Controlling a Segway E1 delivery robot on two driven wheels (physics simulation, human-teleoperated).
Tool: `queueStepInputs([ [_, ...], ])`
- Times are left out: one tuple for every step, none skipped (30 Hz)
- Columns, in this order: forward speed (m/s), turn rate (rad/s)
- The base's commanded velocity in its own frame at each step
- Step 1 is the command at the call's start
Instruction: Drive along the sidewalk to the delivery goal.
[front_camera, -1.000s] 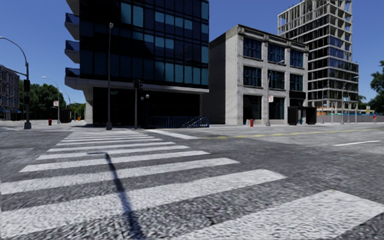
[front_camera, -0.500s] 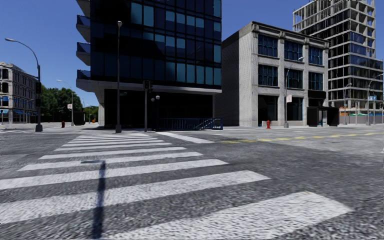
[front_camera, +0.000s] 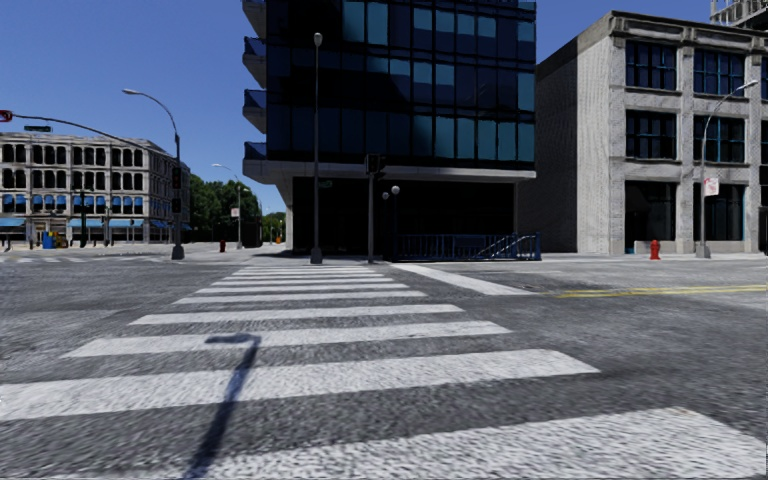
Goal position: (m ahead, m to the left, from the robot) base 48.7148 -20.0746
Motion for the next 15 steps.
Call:
queueStepInputs([
  [2.00, 0.64],
  [2.00, 0.64],
  [2.00, 0.64],
  [2.00, 0.64],
  [2.00, 0.64],
  [2.00, 0.64],
  [2.00, 0.64],
  [2.00, 0.64],
  [2.00, 0.64],
  [2.00, 0.64],
  [2.00, 0.64],
  [2.00, 0.60],
  [2.00, 0.47],
  [2.00, 0.02],
  [2.00, 0.02],
])
